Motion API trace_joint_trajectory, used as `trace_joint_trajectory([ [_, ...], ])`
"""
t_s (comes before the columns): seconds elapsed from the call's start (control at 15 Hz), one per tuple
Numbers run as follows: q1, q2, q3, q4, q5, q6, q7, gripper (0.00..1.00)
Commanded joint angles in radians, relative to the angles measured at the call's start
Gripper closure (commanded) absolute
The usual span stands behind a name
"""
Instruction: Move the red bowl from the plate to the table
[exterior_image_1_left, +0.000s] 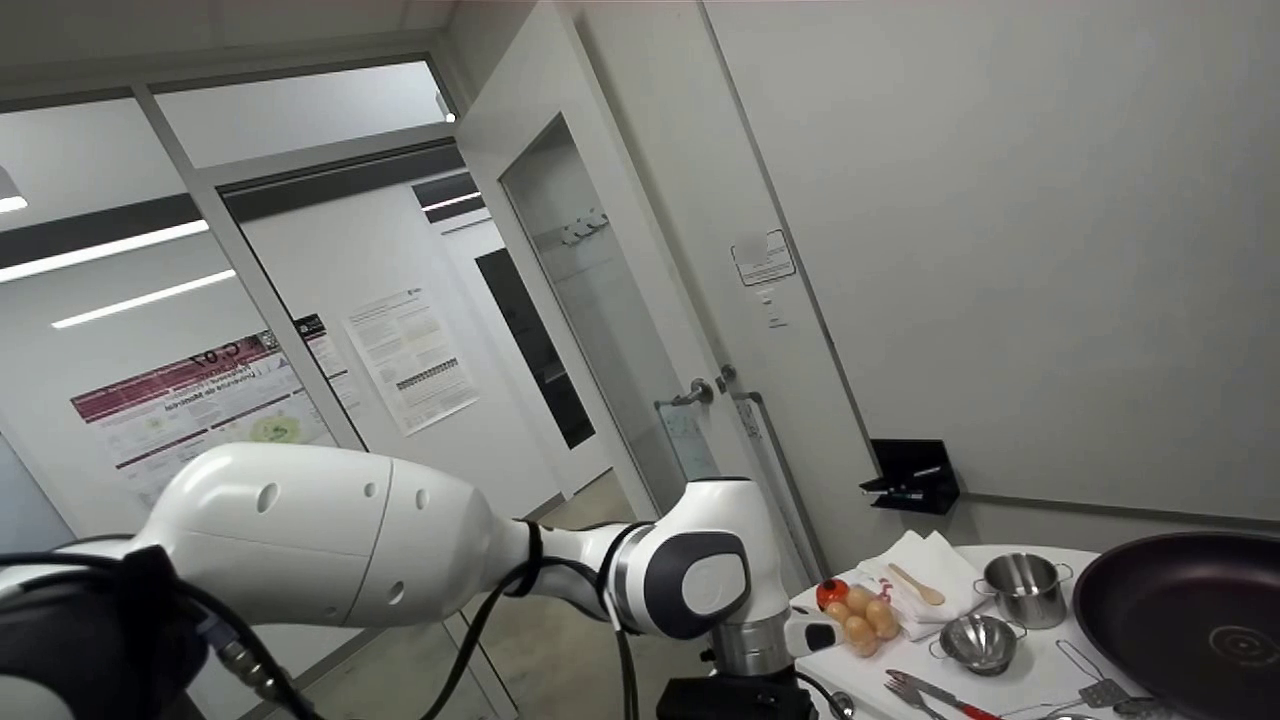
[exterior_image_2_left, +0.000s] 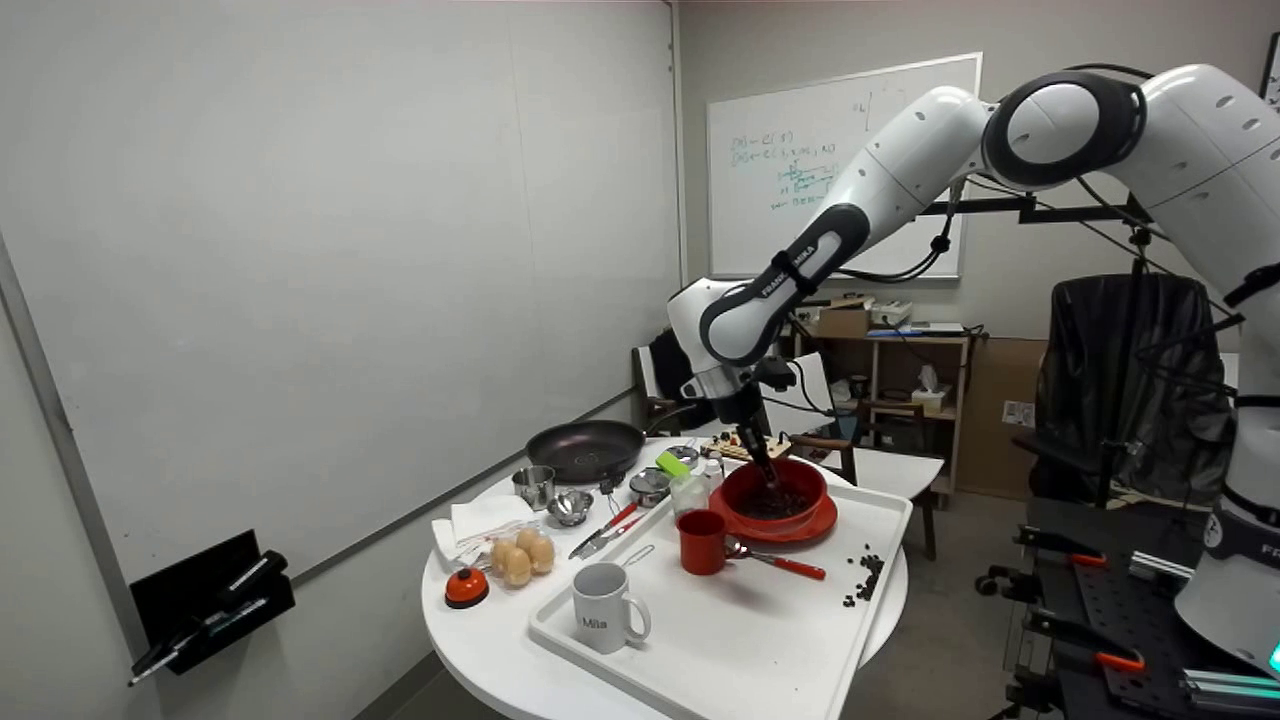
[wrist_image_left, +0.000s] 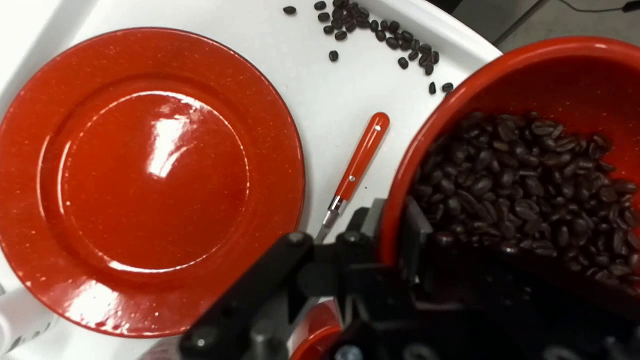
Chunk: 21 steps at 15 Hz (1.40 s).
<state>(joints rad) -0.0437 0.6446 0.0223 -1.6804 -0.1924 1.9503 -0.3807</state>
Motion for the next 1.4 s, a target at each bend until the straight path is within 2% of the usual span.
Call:
trace_joint_trajectory([
  [0.0, 0.023, 0.021, 0.003, 0.041, -0.065, -0.048, -0.051, 0.95],
  [0.2, 0.038, 0.035, -0.012, 0.036, -0.102, 0.009, 0.006, 0.95],
  [0.53, 0.018, 0.092, -0.023, 0.064, -0.083, 0.051, 0.030, 0.95],
  [0.87, -0.012, 0.162, -0.007, 0.133, -0.021, 0.025, 0.023, 0.95],
  [1.33, -0.035, 0.259, 0.021, 0.251, 0.129, -0.026, 0.068, 0.95],
])
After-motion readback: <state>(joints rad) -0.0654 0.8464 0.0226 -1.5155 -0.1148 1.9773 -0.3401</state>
